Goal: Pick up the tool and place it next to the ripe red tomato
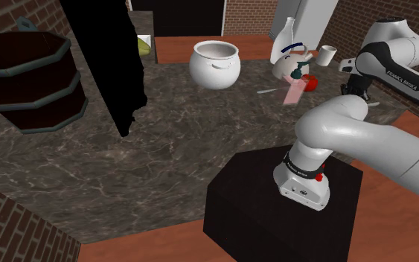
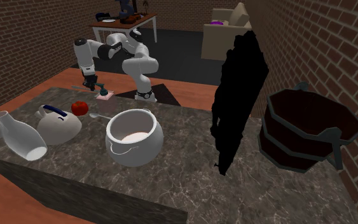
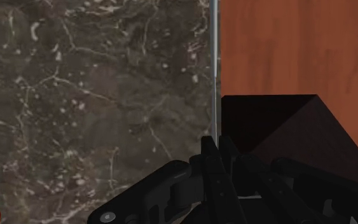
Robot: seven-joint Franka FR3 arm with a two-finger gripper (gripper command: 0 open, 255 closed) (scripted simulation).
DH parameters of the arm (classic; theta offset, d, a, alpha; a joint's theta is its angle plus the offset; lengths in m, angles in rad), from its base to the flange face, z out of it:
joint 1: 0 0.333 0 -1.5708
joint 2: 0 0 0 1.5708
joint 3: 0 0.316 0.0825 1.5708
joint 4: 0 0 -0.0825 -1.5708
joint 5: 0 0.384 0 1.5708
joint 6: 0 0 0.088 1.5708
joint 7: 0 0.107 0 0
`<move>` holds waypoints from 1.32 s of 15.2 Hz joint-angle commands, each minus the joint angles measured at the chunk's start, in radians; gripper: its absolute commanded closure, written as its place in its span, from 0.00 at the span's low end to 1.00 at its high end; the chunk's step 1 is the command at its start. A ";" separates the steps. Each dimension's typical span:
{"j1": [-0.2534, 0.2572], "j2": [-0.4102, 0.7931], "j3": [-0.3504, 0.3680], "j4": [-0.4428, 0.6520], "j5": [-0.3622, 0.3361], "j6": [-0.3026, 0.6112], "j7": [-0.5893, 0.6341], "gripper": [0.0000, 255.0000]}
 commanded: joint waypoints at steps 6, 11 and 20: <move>0.000 0.000 0.000 0.000 0.000 0.000 0.000 0.00; 0.032 0.018 0.112 0.046 0.105 -0.049 0.007 0.00; 0.041 0.025 0.140 0.060 0.131 -0.061 0.008 0.00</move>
